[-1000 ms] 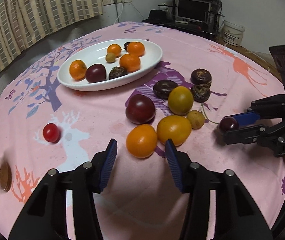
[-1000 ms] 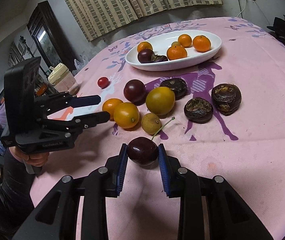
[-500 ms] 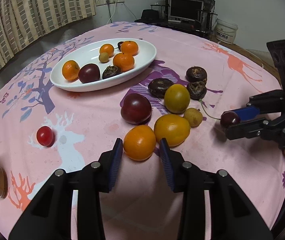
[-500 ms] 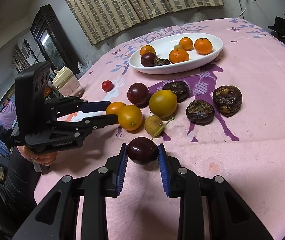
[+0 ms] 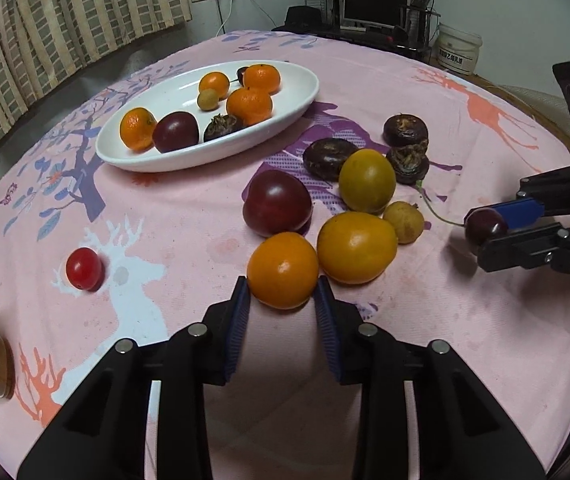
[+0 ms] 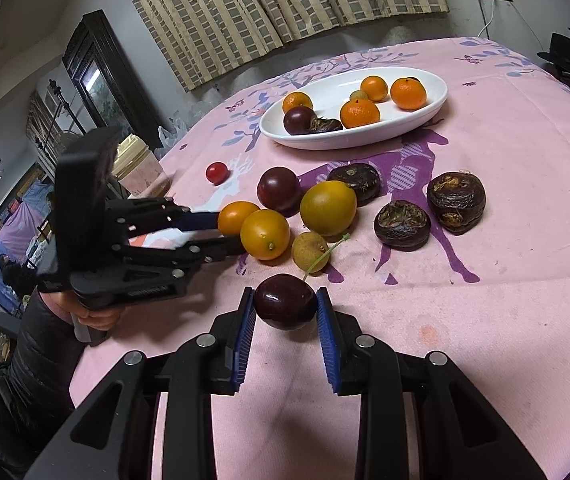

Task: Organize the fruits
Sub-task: 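Grasp a dark cherry with the right tool while the left tool approaches an orange fruit, then grasp the orange fruit with the left tool while the right tool carries the cherry over the plate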

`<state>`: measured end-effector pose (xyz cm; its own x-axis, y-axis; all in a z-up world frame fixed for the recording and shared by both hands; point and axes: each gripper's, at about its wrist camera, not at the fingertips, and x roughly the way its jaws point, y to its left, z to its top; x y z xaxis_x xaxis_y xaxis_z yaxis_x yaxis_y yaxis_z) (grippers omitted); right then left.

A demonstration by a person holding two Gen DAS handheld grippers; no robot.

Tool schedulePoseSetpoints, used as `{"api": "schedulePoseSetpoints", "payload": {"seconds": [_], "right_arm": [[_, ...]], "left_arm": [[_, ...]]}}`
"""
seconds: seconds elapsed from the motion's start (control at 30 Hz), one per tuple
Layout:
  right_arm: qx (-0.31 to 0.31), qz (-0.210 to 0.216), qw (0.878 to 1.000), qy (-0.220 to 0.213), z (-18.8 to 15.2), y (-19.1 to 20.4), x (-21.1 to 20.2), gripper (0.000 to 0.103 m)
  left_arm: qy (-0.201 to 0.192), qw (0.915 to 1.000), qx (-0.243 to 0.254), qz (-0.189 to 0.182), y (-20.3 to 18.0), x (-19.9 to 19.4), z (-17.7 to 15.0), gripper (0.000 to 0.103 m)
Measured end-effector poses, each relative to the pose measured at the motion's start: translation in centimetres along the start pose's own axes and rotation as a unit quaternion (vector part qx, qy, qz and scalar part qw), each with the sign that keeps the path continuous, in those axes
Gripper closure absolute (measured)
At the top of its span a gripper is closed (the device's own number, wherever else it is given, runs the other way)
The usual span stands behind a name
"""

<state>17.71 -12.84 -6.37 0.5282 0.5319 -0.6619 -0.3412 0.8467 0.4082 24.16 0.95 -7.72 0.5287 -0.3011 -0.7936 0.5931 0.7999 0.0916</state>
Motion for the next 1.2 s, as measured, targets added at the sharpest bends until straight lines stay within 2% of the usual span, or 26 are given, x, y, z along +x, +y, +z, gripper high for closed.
{"api": "schedulePoseSetpoints", "payload": {"seconds": [0.13, 0.27, 0.4, 0.47, 0.53, 0.6, 0.67, 0.7, 0.77, 0.8, 0.83, 0.87, 0.9, 0.93, 1.0, 1.07, 1.13, 1.2], "right_arm": [[-0.001, 0.0, 1.0, -0.006, 0.0, 0.1, -0.2, 0.072], [0.001, 0.005, 1.0, -0.019, 1.0, 0.0, -0.8, 0.072], [-0.017, -0.04, 0.995, -0.09, 6.1, -0.1, -2.2, 0.072], [-0.013, -0.058, 0.99, -0.127, 9.2, -0.7, -2.0, 0.072], [-0.001, -0.081, 0.987, -0.142, 12.2, -2.0, -0.7, 0.072], [0.012, -0.096, 0.986, -0.134, 14.2, -3.3, 1.1, 0.072], [0.019, -0.118, 0.986, -0.117, 15.5, -4.7, 3.3, 0.072], [0.022, -0.12, 0.986, -0.111, 15.7, -5.3, 4.0, 0.072], [0.035, -0.106, 0.99, -0.091, 15.4, -6.3, 4.7, 0.072], [0.038, -0.1, 0.99, -0.087, 15.2, -6.5, 4.6, 0.072], [0.04, -0.093, 0.991, -0.09, 15.1, -6.5, 4.1, 0.072], [0.04, -0.09, 0.991, -0.095, 14.8, -6.5, 3.8, 0.072], [0.041, -0.082, 0.99, -0.103, 14.9, -6.2, 3.1, 0.072], [0.039, -0.076, 0.99, -0.11, 14.7, -5.8, 2.7, 0.072], [0.028, -0.072, 0.989, -0.125, 14.6, -4.9, 1.9, 0.072], [0.023, -0.066, 0.989, -0.13, 14.6, -4.4, 1.5, 0.072], [0.023, -0.06, 0.989, -0.131, 14.7, -4.3, 1.2, 0.072], [0.023, -0.059, 0.989, -0.132, 14.8, -4.2, 1.0, 0.072]], "left_arm": [[-0.007, 0.9999, -0.013, 0.0, 0.3, -0.5, 0.1, 0.07], [-0.054, 0.9963, -0.062, -0.024, 2.1, -2.9, 1.6, 0.07], [-0.097, 0.9857, -0.137, -0.01, 4.9, -3.7, 5.9, 0.071], [-0.109, 0.9782, -0.176, -0.019, 6.3, -3.2, 8.1, 0.071], [-0.116, 0.9732, -0.198, -0.014, 7.1, -2.2, 9.9, 0.071], [-0.105, 0.9743, -0.199, 0.01, 7.5, -0.7, 11.1, 0.073], [-0.083, 0.9765, -0.199, 0.005, 8.3, -0.4, 10.5, 0.075], [-0.075, 0.9788, -0.19, 0.018, 8.5, -0.8, 9.9, 0.075], [-0.046, 0.9818, -0.161, 0.089, 9.0, -1.6, 8.4, 0.075], [-0.048, 0.9798, -0.16, 0.11, 9.3, -2.1, 7.7, 0.074], [-0.05, 0.978, -0.165, 0.117, 10.0, -2.4, 7.1, 0.069], [-0.047, 0.9764, -0.176, 0.117, 10.8, -2.3, 6.5, 0.065], [-0.041, 0.9747, -0.186, 0.118, 11.5, -2.1, 6.2, 0.055], [-0.036, 0.9736, -0.194, 0.115, 12.0, -1.7, 5.9, 0.051], [-0.024, 0.9763, -0.193, 0.094, 12.3, -0.6, 5.7, 0.051], [-0.013, 0.9819, -0.168, 0.088, 11.3, 0.7, 6.0, 0.051], [-0.003, 0.9858, -0.124, 0.113, 10.1, 2.0, 6.3, 0.051], [0.011, 0.9857, -0.101, 0.134, 9.4, 3.3, 6.6, 0.051]]}}
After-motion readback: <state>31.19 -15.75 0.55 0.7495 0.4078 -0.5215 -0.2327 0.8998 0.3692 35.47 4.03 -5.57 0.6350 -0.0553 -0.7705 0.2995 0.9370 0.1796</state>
